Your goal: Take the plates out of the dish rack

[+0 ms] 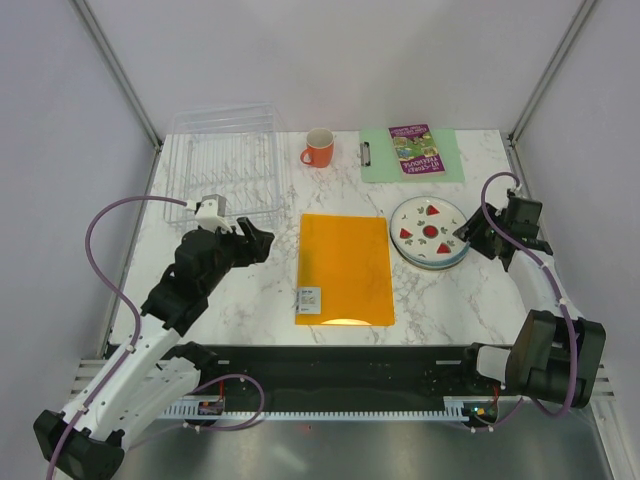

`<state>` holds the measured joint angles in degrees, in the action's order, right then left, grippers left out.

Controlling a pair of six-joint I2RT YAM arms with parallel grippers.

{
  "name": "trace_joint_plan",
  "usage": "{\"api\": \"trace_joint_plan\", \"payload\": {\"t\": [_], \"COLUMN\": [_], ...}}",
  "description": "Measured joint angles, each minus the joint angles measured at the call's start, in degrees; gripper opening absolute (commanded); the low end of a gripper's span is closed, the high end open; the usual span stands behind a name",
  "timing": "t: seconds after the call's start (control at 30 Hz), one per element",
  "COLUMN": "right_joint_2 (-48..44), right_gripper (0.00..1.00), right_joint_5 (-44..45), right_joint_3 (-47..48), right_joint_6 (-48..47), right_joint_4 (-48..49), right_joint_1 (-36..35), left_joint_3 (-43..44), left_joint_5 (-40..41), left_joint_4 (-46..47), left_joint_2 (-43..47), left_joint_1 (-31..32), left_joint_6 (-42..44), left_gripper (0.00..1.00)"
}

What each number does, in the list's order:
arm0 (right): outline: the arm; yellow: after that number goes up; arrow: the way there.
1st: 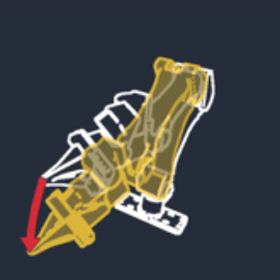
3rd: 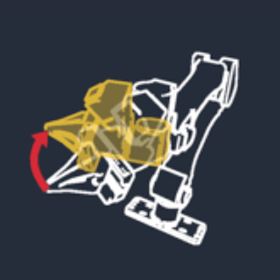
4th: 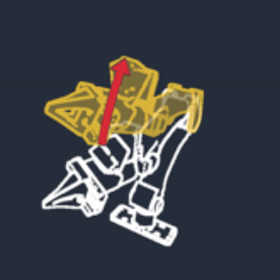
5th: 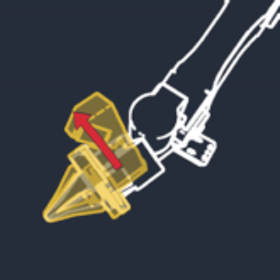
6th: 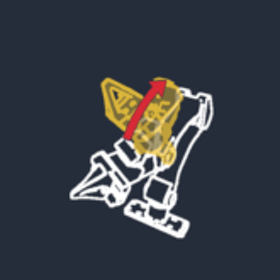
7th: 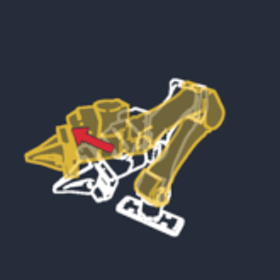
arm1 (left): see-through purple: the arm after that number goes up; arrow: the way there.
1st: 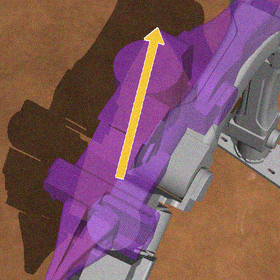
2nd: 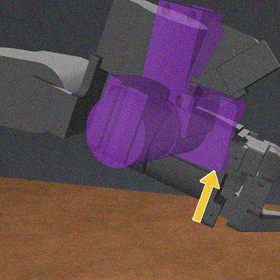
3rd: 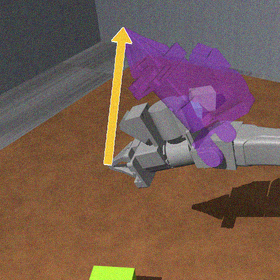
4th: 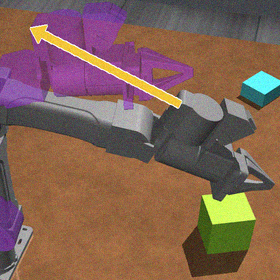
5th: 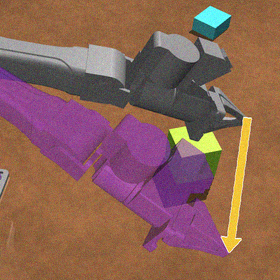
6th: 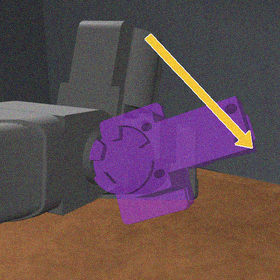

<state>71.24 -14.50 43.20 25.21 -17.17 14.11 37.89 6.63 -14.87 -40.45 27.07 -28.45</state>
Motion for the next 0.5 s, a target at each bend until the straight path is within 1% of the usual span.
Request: {"api": "trace_joint_plan", "payload": {"t": [0.2,0.3,0.33,0.37,0.43,0.47,0.5], "right_joint_2": [0.0,0.0,-0.2,-0.3,-1.3,-2.1,-3.3], "right_gripper": [0.64,0.65,0.67,0.69,0.74,0.82,0.98], "right_joint_5": [0.3,1.1,1.4,1.6,1.9,2.0,2.3], "right_joint_3": [0.0,0.0,0.0,0.0,0.0,0.1,0.4], "right_joint_6": [-0.6,-1.2,-1.5,-1.7,-2.5,-2.8,-3.2], "right_joint_4": [0.0,-0.5,-0.9,-1.4,-2.6,-3.3,-4.4], "right_joint_1": [0.0,0.0,0.0,0.0,0.0,0.0,0.0], "left_joint_3": [0.0,0.0,0.0,0.0,0.0,0.0,0.0], "left_joint_5": [0.4,0.6,0.8,0.9,1.1,1.3,1.5], "left_joint_4": [-0.1,-0.1,-0.1,-0.1,-0.2,-0.3,-0.5], "left_joint_2": [0.0,0.0,0.0,0.0,-0.1,-0.2,-0.4], "left_joint_1": [0.0,0.0,0.0,0.0,0.0,0.0,0.0], "left_joint_6": [0.1,0.3,0.4,0.5,0.7,0.9,1.2], "left_gripper": [0.79,0.83,0.88,0.89,1.00,1.00,1.00]}}
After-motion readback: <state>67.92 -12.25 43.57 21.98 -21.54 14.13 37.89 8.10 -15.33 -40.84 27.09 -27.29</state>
